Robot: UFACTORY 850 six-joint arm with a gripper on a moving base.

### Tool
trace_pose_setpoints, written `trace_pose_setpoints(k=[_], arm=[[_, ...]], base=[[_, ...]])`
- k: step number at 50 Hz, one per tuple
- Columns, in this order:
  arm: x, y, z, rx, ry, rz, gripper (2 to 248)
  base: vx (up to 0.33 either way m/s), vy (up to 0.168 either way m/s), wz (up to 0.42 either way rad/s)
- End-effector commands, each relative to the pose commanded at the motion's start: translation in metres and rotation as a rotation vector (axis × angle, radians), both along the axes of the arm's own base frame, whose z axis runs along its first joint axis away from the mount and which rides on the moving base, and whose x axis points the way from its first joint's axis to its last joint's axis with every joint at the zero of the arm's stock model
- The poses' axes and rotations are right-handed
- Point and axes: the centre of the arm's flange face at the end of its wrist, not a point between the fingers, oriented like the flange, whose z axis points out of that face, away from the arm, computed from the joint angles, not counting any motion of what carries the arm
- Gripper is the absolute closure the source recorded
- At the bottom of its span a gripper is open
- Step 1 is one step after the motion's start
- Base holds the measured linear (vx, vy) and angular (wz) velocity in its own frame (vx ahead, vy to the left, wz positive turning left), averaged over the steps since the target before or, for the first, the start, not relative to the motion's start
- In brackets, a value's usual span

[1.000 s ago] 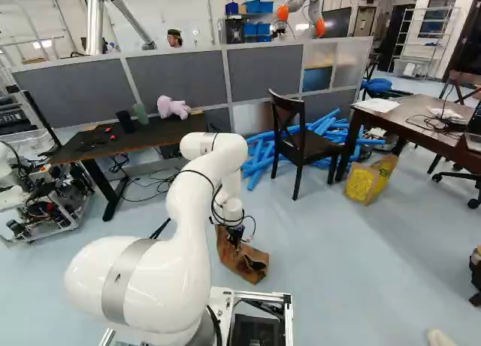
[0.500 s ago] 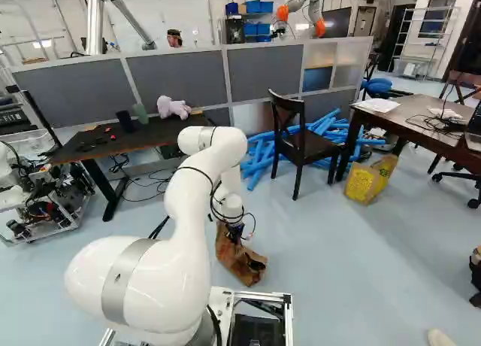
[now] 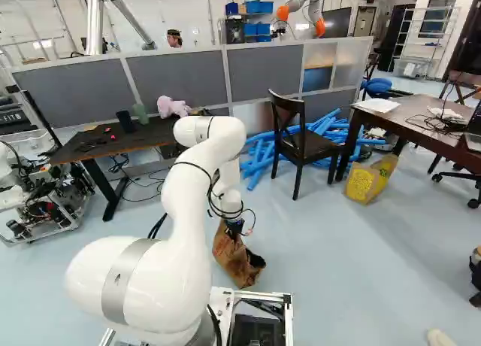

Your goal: Pick up the bag on the ground and place it on the table

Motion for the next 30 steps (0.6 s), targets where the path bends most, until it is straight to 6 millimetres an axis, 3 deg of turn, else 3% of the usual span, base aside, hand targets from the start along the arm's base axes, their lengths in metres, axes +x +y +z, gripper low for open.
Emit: trace_pose_setpoints(k=[30], arm=[[-0.004,-0.001,0.045,-0.016,0.008,-0.055,227]], base=[[0.0,0.0,0.0]])
